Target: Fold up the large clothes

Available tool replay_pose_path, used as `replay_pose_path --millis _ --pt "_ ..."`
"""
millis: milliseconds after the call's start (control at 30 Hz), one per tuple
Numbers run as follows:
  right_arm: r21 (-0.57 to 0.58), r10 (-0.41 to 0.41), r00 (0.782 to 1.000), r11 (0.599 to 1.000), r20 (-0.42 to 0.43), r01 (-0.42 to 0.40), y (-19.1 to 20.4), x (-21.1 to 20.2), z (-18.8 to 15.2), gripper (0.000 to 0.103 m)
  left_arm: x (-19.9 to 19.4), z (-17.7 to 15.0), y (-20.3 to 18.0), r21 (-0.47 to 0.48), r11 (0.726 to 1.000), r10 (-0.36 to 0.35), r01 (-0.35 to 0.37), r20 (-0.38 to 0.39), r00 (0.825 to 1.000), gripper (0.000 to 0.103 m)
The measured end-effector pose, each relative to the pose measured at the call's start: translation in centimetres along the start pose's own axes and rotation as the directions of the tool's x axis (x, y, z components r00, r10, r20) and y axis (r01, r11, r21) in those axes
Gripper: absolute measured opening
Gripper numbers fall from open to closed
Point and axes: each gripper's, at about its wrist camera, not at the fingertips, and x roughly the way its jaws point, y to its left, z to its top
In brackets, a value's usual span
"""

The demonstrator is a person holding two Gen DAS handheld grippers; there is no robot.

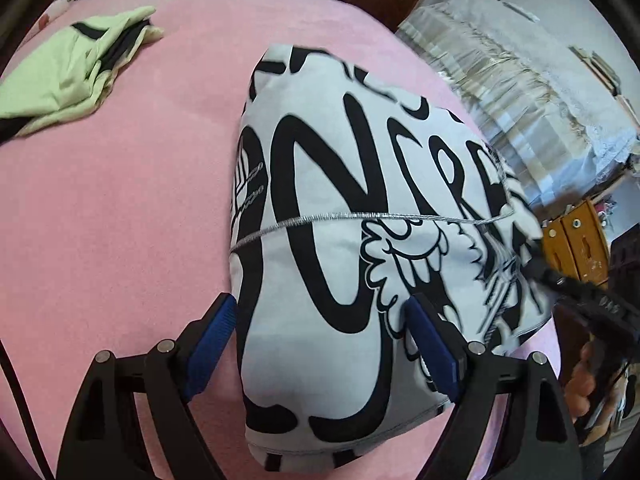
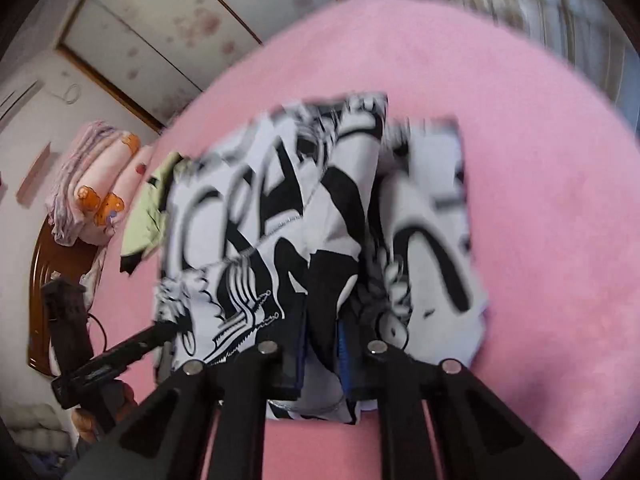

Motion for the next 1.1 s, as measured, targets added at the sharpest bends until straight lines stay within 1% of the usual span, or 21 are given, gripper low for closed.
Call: replay_pose_path --millis 67,133,233,267,333,367,433,533,633,700,767,833,900,967,1033,1067,1100 --pt "-0.024 -0.028 0.999 0.999 0.031 0.029 0.0 -0.9 0.7 0.011 -0.3 0.3 -0.6 0.018 1.000 -0.006 0.005 0.016 1.000 0.085" --pt "-0.022 -0.083 0.996 0.996 0.035 0.084 -1.0 -0.6 1.2 0.011 0.0 0.3 -0.9 0.029 1.000 0.001 -0.001 0.016 1.000 0.085" --pt "0.040 -0.139 0.990 0.990 0.002 0.138 -3.7 1.2 1.3 0.011 1.3 -0.1 -1.5 0.033 0.999 -0.010 0.011 -0.018 1.000 0.085" --pt "0.057 -0.145 0.989 0.988 -0.013 0.145 -4.4 1.6 1.0 0.011 1.5 -0.4 -1.6 0.042 0.999 0.002 -0.002 -0.014 1.000 0.085" --pt "0.054 -0.171 0.985 0.984 -0.030 0.172 -5.2 2.8 0.3 0.011 2.3 -0.8 -1.7 0.068 0.997 0.031 -0.029 -0.015 0.999 0.086" --pt "0.054 -0.186 0.982 0.981 -0.036 0.188 -5.3 3.5 0.0 0.012 2.6 -1.0 -1.6 0.071 0.997 0.035 -0.033 -0.023 0.999 0.088" --pt "0.076 -0.187 0.981 0.979 -0.046 0.191 -5.5 4.0 -0.1 0.013 2.7 -1.1 -1.3 0.058 0.998 0.025 -0.023 -0.035 0.999 0.088" --pt "0.033 -0.206 0.977 0.978 -0.053 0.208 -4.1 3.7 0.5 0.019 2.0 -0.8 -1.1 0.056 0.998 0.025 -0.022 -0.044 0.999 0.087" --pt "-0.032 -0.199 0.979 0.980 -0.042 0.198 -2.1 2.8 1.3 0.031 1.1 0.3 -2.0 0.075 0.997 0.011 -0.009 -0.021 1.000 0.087" --pt "-0.060 -0.187 0.982 0.981 0.004 0.186 -1.0 1.8 2.2 0.053 -0.1 1.4 -1.8 0.076 0.997 -0.010 0.009 0.013 1.000 0.087" --pt "-0.072 -0.190 0.981 0.979 0.040 0.193 -0.7 1.7 3.4 0.061 -0.9 2.6 -1.4 0.061 0.998 -0.025 0.022 0.044 0.999 0.087" --pt "-0.063 -0.184 0.982 0.980 0.048 0.186 -0.5 2.6 4.9 0.061 -1.3 4.5 -0.4 0.016 1.000 -0.025 0.024 0.078 0.997 0.087" --pt "-0.036 -0.178 0.984 0.983 0.027 0.179 -1.0 4.4 6.8 0.061 -0.9 6.4 1.1 -0.039 0.999 -0.018 0.022 0.112 0.994 0.087" --pt "0.003 -0.172 0.985 0.985 -0.005 0.172 -2.4 6.5 8.3 0.061 0.1 7.5 2.2 -0.072 0.997 0.001 0.006 0.098 0.995 0.087" --pt "0.049 -0.168 0.985 0.984 -0.048 0.171 -3.5 8.6 9.3 0.061 2.0 8.8 3.1 -0.103 0.995 0.013 -0.008 0.053 0.998 0.081" --pt "0.065 -0.147 0.986 0.986 -0.075 0.152 -4.0 9.4 9.4 0.059 2.7 9.1 3.4 -0.108 0.994 0.019 -0.015 0.035 0.999 0.081" --pt "0.062 -0.140 0.985 0.987 -0.098 0.147 -4.3 10.2 9.4 0.027 3.2 9.2 3.5 -0.110 0.994 0.019 -0.016 0.026 0.999 0.081"
